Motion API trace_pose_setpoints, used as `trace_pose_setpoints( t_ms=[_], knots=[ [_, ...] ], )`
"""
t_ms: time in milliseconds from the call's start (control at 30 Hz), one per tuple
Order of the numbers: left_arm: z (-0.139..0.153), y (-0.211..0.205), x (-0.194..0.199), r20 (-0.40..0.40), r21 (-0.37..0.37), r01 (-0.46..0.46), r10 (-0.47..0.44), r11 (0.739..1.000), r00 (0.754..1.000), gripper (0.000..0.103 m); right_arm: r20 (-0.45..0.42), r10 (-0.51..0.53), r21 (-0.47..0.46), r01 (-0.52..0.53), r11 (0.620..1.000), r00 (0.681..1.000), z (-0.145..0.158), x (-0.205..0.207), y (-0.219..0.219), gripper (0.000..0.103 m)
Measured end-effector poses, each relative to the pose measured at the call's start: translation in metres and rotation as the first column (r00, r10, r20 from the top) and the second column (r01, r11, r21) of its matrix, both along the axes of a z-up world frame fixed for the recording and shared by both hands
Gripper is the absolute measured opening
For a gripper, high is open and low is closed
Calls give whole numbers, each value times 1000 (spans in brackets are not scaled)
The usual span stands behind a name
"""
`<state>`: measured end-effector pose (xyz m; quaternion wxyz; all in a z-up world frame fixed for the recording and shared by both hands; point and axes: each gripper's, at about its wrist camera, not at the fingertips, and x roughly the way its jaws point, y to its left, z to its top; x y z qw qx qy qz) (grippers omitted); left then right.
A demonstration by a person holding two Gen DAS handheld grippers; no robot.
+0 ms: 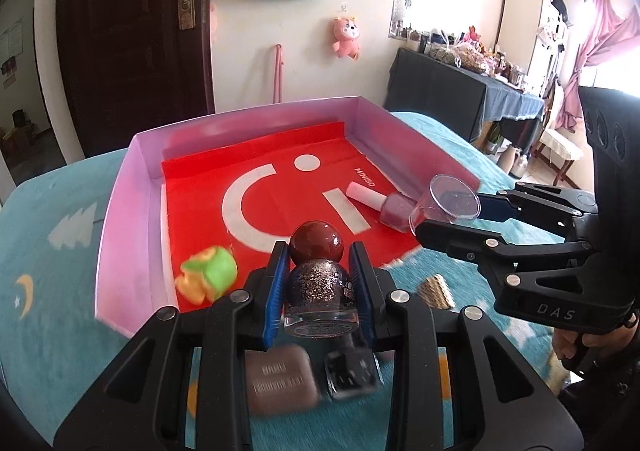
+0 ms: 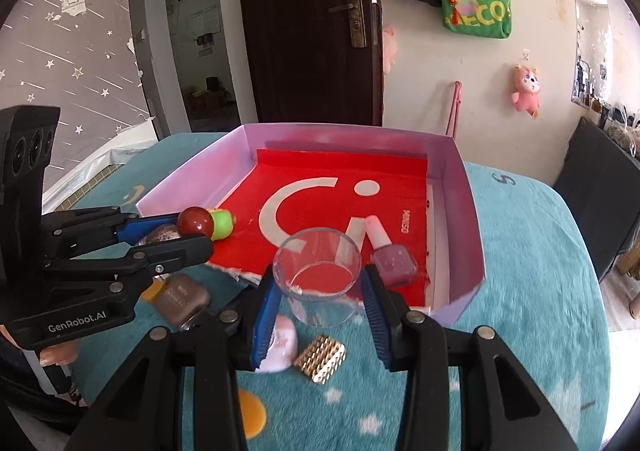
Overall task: Organize rigid objects
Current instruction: 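Carry the glass cup toward the box while the left tool carries the glitter jar in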
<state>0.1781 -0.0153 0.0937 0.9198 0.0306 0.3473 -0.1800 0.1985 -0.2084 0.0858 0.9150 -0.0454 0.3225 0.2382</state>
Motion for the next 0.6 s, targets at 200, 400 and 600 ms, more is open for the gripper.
trace_pose_setpoints(
  t_ms=[200,400,600],
  knots=[
    [-16,-4,32,-61,28,19,-17,999,998,29,-15,43,-20,-43,999,999,-8,30,10,44],
    [-28,-10,51,-100,79,45,-37,996,994,29,-54,115,-44,-118,992,992,-20,56,20,44],
    [-32,-11,63,-123,78,63,-53,995,991,29,-89,150,-66,-156,986,985,-30,71,26,44]
  ],
)
